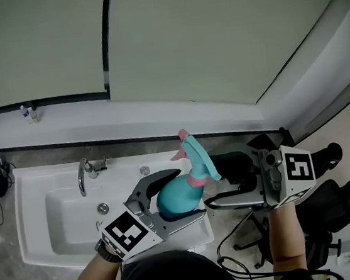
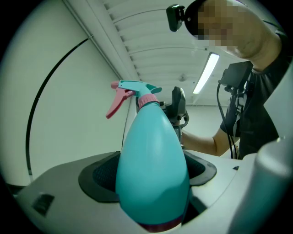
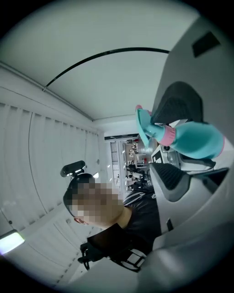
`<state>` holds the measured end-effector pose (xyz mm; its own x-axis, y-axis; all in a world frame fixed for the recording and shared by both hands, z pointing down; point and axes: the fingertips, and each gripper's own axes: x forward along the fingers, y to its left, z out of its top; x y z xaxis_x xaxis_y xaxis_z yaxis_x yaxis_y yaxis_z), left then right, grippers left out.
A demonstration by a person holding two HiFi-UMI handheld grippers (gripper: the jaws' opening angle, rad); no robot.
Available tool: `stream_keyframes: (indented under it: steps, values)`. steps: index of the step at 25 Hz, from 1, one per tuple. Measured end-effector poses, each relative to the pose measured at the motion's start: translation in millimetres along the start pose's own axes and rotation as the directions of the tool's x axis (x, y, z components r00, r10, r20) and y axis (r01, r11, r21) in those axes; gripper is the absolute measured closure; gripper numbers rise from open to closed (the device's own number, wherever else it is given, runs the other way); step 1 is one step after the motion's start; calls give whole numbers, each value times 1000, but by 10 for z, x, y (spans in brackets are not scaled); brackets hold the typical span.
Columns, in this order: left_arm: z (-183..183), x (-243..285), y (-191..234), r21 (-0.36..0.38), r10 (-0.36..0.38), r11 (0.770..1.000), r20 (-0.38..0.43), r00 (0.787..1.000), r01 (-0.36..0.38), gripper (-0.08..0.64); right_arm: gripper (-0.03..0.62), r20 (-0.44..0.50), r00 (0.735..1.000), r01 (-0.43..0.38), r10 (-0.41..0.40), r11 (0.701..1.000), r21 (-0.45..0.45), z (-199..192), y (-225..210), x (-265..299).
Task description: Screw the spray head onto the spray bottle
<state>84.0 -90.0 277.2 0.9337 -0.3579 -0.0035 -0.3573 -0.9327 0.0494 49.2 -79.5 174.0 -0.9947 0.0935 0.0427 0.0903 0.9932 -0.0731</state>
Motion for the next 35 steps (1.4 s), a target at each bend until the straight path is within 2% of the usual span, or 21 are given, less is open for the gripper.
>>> stream_keyframes:
  steps: [3, 8, 15, 16, 17, 18, 21, 23, 25, 27, 29, 32, 33, 35]
  values:
    - [13, -12, 51, 57, 18, 998, -9, 1000, -17, 156, 342, -24, 999, 36, -37, 999, -30, -21, -31, 1]
    - [42, -46, -9, 130, 22, 991, -31, 999, -18, 156, 344, -63, 996, 71, -68, 996, 59, -110, -70, -45]
    - [51, -15, -58, 141, 23, 990, -28, 999, -19, 156, 344, -96, 995, 34, -26, 996, 79, -70, -17, 44]
    - [58, -17, -51, 137, 24, 990, -26, 999, -21, 156, 367, -101, 994, 41, -33, 996, 78, -81, -24, 43]
    - [63, -18, -44, 132, 25, 991, -24, 999, -22, 156, 428, -99, 994, 46, -39, 996, 70, -79, -28, 44]
    - [66, -20, -39, 126, 26, 992, -23, 999, -22, 156, 442, -95, 995, 48, -42, 997, 54, -65, -25, 51]
    - [86, -7, -35, 102, 29, 994, -22, 999, -27, 156, 445, -84, 994, 70, -71, 997, -19, -5, -10, 72]
    - [113, 6, 1, 108, 66, 992, -8, 998, -64, 156, 448, -98, 983, 152, -157, 987, -57, 2, -42, 69]
    - [102, -2, 87, 131, 140, 982, -1, 990, -138, 156, 448, -109, 951, 283, -289, 956, -75, -17, -127, 90]
    - [34, -23, 205, 153, 237, 961, -17, 971, -232, 156, 448, -134, 895, 423, -426, 905, -49, -125, -247, 69]
    - [-45, -32, 337, 177, 351, 923, -29, 936, -341, 156, 448, -148, 828, 543, -540, 839, -24, -228, -374, 35]
    - [-178, 0, 514, 204, 500, 852, -46, 865, -482, 156, 448, -154, 719, 686, -678, 728, -2, -350, -559, -18]
    - [-230, 16, 559, 200, 526, 839, -53, 849, -507, 156, 448, -156, 685, 721, -711, 693, 10, -397, -618, -33]
    - [-341, 41, 637, 190, 546, 829, -71, 835, -526, 156, 448, -156, 634, 771, -758, 636, 44, -495, -727, -53]
